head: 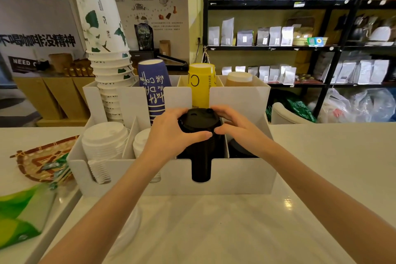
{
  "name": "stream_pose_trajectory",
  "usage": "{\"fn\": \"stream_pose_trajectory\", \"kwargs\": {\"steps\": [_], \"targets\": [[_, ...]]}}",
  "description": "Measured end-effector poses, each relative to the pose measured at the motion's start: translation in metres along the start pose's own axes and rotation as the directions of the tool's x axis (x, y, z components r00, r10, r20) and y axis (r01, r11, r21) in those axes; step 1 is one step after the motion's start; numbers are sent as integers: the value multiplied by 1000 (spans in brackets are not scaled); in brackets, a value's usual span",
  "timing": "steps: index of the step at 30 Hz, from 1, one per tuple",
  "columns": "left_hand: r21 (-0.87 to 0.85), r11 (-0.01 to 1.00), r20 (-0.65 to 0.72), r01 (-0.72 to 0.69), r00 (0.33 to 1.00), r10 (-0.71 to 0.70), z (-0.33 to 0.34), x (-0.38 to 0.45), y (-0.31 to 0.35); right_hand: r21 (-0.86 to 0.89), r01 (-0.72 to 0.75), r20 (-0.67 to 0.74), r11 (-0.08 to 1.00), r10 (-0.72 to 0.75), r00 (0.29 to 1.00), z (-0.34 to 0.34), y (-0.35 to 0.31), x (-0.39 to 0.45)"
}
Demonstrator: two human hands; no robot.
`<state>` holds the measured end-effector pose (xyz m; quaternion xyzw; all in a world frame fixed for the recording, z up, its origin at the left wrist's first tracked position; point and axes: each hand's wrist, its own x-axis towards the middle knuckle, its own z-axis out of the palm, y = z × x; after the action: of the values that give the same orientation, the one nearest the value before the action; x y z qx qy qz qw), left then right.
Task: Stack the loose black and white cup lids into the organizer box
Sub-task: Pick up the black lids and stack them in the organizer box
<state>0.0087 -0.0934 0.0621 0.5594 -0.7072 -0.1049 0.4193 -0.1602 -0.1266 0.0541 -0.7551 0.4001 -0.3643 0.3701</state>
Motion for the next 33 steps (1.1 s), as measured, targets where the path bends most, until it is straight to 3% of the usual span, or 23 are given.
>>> {"fn": "stream_pose_trajectory", "kwargs": {"steps": [12, 17, 19, 21, 24, 27, 30, 33], "targets": [[-33, 999, 30, 31, 999, -30, 4, -12, -5, -34, -46, -97, 998, 42, 994, 6, -2, -9], [-60, 993, -26, -101, 995, 99, -3, -43, -1, -101, -34, -136, 994, 20, 990, 9, -13, -48], [-107, 984, 46, -144, 988, 150, -8, -66, 3, -119, -42, -129, 992, 27, 991, 15, -15, -70], [-139, 979, 202, -148, 964, 174, -12, -90, 6, -148, -68, -98, 987, 54, 994, 22, -14, -93], [-126, 987, 458, -98, 877, 145, -14, -124, 9, -211, -113, -22, 971, 111, 994, 33, -11, -128], [-46, 994, 616, -97, 780, 105, -9, -155, 8, -250, -144, 69, 958, 165, 984, 44, -7, -159], [96, 981, 692, -171, 720, 57, -3, -182, 8, -300, -208, 153, 931, 262, 953, 52, -3, -187], [175, 952, 691, -252, 720, 64, 0, -198, 10, -350, -257, 179, 901, 333, 926, 60, 0, -207]]}}
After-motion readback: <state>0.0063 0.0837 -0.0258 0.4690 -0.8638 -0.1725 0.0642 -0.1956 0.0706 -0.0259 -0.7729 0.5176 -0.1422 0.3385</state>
